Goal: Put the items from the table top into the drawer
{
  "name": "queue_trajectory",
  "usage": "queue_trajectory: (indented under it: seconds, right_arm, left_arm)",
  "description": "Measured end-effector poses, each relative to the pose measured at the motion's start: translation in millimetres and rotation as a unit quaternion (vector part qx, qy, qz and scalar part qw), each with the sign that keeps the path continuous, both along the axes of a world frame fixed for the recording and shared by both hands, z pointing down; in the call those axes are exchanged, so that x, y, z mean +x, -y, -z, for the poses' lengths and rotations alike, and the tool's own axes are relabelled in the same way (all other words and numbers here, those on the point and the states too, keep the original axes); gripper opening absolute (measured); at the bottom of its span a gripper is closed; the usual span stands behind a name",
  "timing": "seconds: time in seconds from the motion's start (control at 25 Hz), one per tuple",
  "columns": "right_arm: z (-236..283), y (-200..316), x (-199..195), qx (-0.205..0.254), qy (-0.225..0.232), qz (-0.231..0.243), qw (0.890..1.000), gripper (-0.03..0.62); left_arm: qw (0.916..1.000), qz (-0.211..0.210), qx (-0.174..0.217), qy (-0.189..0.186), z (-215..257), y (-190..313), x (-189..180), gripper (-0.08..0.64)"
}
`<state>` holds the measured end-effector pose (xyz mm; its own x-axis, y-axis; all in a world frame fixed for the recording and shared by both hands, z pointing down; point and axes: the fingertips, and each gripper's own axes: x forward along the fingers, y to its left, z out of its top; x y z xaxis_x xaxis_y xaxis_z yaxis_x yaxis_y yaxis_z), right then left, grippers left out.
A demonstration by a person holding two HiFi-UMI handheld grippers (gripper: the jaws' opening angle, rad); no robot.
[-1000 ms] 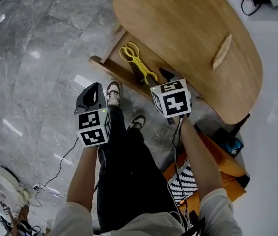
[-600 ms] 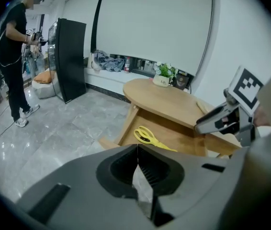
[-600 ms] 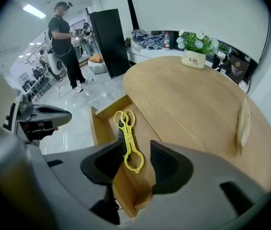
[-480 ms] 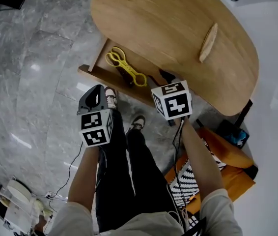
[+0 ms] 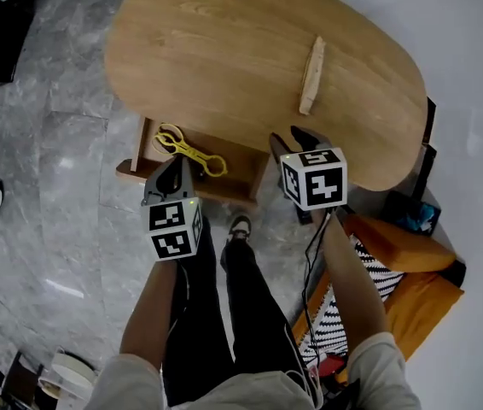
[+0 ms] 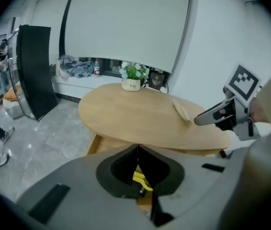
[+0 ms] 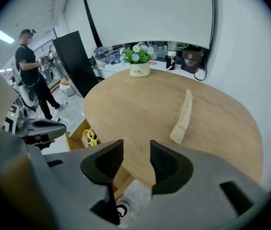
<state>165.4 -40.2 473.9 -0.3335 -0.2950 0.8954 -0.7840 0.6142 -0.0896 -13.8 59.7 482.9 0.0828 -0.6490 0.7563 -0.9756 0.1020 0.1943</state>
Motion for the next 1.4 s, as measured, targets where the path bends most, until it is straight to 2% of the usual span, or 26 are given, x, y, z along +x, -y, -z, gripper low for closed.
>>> queue_trajectory:
  seconds: [0.24, 0.6, 1.0, 1.4]
  right_arm:
    - [6, 38, 34, 0.007, 0.004, -0.074, 0.997, 0.167]
    - [-9, 85, 48, 0.009, 0.011, -0.153, 0.988, 0.167]
    - [-35, 132, 57, 0.024, 0.000, -0.234, 0.972, 0.167]
    - [-54, 153, 71, 0.017, -0.015, -0.283, 0.959, 0.141]
  left_arm:
    - [0.9980, -0.063, 0.002, 0.003, 7, 52, 23, 0.009]
    - [0.9914, -0.129, 0.012, 0.012, 3, 117, 24, 0.009]
    - [0.9891, -0.146, 0.021, 0.006, -15, 173, 10, 0.009]
    - [0.9858, -0.168, 0.013, 0.002, -29, 189, 6, 0.009]
